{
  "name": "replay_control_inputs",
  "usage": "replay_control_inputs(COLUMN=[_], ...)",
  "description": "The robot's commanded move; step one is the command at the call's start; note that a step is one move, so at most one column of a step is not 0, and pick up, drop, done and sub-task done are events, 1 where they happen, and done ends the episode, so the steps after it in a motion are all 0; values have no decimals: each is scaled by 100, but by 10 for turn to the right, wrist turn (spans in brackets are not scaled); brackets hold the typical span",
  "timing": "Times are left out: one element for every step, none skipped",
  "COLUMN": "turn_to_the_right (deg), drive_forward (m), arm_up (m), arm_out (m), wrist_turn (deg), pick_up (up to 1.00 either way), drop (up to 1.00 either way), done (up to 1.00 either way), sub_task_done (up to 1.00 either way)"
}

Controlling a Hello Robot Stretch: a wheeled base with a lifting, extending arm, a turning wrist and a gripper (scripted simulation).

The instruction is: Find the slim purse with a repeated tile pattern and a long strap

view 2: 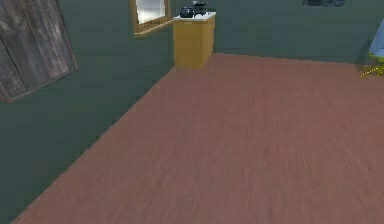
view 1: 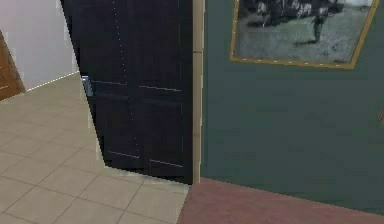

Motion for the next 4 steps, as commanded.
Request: replay_control_inputs(turn_to_the_right=[60,0,-450,-210], drive_forward=[0,10,0,0], arm_up=[0,0,0,0], arm_out=[0,0,0,0], wrist_turn=[0,0,0,0], pick_up=[0,0,0,0], drop=[0,0,0,0], done=[0,0,0,0], sub_task_done=[0,0,0,0])
